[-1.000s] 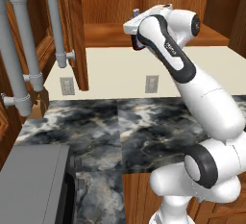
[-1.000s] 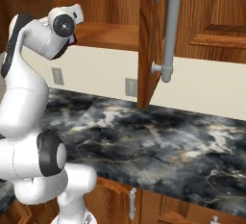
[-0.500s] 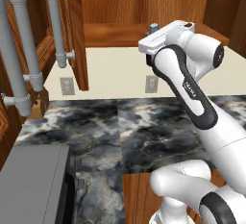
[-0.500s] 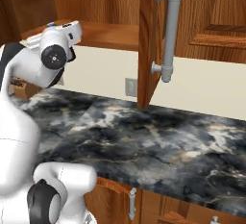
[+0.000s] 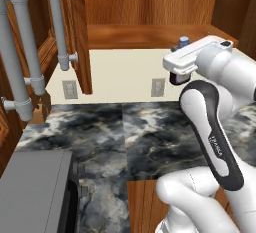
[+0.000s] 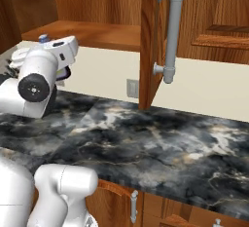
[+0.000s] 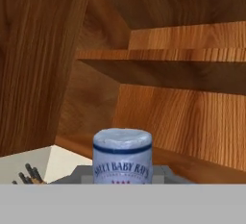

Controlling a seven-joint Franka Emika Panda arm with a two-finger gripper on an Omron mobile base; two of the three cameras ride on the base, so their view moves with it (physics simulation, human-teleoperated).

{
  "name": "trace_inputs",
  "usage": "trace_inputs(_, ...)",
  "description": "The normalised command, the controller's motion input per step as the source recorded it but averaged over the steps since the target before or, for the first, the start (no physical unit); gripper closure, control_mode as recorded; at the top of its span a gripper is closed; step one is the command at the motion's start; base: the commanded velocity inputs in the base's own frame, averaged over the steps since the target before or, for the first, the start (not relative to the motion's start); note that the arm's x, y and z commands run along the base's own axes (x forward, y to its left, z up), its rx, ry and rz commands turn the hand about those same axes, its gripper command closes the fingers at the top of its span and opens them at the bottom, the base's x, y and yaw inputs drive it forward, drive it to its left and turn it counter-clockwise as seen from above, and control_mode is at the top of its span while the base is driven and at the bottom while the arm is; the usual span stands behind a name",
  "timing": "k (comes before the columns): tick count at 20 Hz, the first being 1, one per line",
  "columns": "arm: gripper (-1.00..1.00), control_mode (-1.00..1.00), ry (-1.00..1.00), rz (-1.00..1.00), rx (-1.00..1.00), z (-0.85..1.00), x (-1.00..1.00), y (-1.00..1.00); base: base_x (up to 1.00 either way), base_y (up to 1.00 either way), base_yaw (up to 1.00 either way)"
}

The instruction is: Move the condiment bottle and shaker from the cabinet to the dining counter.

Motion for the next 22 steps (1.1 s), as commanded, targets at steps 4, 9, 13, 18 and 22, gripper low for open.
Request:
trace_inputs(4,1.00,-1.00,0.00,-0.01,0.04,0.01,-0.95,-0.38,0.00,0.00,0.00)
trace_inputs(9,1.00,-1.00,0.00,0.00,0.03,0.00,-0.79,-0.28,0.00,0.00,0.00)
trace_inputs(13,1.00,-1.00,0.00,0.00,0.00,0.00,-0.47,-0.16,0.00,0.00,0.00)
trace_inputs(18,1.00,-1.00,0.00,0.00,0.00,0.00,-0.02,0.00,0.00,0.00,0.00)
trace_inputs(22,1.00,-1.00,0.00,0.00,0.00,0.00,0.00,0.00,0.00,0.00,0.00)
